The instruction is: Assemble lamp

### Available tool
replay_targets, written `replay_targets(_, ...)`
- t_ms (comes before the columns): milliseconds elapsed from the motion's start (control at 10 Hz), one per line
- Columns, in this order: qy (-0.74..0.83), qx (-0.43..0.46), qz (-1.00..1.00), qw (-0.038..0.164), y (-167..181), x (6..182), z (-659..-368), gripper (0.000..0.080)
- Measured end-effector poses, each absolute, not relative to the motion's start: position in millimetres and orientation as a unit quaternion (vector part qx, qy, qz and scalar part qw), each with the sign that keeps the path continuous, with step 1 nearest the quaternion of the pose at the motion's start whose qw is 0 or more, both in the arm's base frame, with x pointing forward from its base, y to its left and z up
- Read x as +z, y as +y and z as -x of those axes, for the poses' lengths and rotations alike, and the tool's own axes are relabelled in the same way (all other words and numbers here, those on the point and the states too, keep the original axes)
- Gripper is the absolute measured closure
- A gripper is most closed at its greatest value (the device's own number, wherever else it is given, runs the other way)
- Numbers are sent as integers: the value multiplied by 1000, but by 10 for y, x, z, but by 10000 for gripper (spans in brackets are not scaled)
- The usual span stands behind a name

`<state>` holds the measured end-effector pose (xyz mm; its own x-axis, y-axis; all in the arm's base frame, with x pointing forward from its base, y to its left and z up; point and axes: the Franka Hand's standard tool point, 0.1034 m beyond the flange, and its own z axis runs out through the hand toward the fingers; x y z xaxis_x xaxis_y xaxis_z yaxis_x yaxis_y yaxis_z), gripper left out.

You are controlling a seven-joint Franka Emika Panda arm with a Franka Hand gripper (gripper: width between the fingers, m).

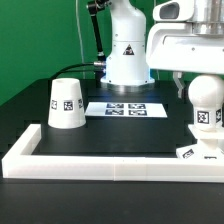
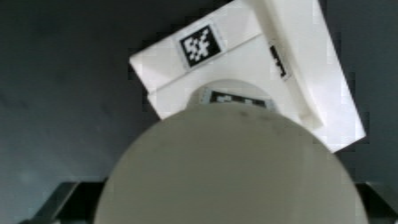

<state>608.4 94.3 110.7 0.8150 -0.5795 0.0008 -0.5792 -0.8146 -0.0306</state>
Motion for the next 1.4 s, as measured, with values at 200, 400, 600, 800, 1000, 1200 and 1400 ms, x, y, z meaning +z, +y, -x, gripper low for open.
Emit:
replay_targets(200, 394, 8, 919, 23, 956, 1101, -6065, 222)
replay_targets(400, 490, 24, 871, 34, 984, 1098, -6046, 220)
replay_targets(600, 564, 38, 824, 43, 1011, 1100, -6040, 220)
replay_targets(800, 623, 53, 779, 43, 1011, 1099, -6017, 220)
replay_targets(1000, 675, 66, 733, 47, 996, 1094, -6009, 220)
replay_targets(1200, 694, 75, 715, 41, 1010, 1078, -5973, 220)
replay_targets(1400, 691, 75, 718, 42, 1022, 1078, -5971, 162)
